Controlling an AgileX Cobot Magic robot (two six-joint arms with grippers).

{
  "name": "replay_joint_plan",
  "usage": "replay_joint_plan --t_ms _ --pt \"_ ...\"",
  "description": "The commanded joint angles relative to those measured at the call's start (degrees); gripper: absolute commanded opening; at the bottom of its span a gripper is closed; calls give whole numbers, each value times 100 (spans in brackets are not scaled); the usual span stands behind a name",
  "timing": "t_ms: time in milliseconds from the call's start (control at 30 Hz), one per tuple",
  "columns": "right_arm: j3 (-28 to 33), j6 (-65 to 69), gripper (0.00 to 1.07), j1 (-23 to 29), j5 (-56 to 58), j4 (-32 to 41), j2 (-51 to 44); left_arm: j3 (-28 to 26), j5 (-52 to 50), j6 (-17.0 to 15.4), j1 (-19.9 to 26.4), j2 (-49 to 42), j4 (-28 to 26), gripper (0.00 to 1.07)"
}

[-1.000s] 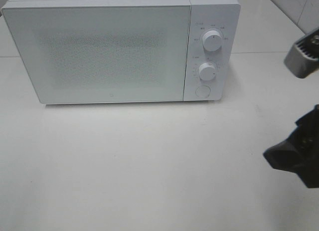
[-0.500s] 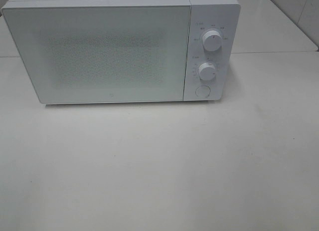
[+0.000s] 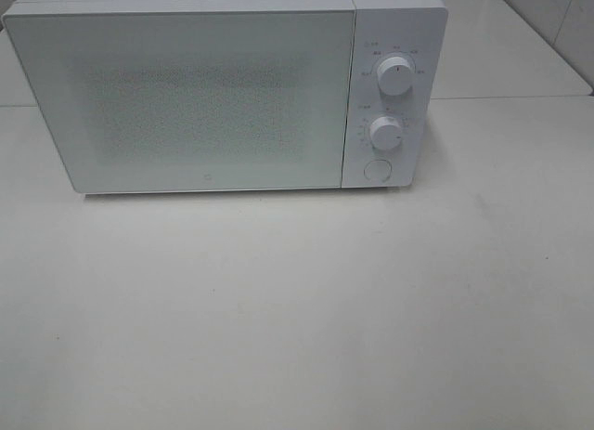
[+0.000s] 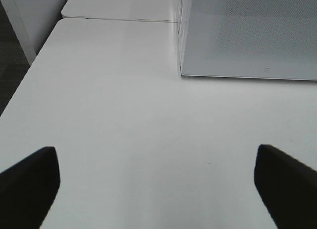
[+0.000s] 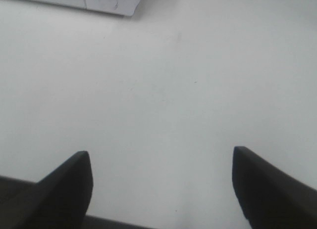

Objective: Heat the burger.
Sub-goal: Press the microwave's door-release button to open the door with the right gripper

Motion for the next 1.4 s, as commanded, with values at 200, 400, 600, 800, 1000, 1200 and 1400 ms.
replay_joint_plan --t_ms 200,400,600,800,1000,1200,1400 --pt "34 11 76 -728 -86 -6 -980 17 -40 23 0 -132 -23 100" --pt "34 69 76 -825 -86 -11 -1152 17 -40 23 0 -103 -29 100" --pt "34 74 76 -825 -86 -11 -1152 17 -40 23 0 -103 -23 100" --pt "34 74 76 -825 -86 -17 -1152 17 -40 23 0 -103 -23 100" --pt "-69 74 76 -825 -241 -17 -1089 17 -40 23 0 -103 -23 100" --pt "-109 74 76 -825 -1220 0 -556 17 -40 23 0 -103 -23 100" --pt "-97 74 76 -825 -2487 -6 372 17 -40 23 0 -103 -23 100"
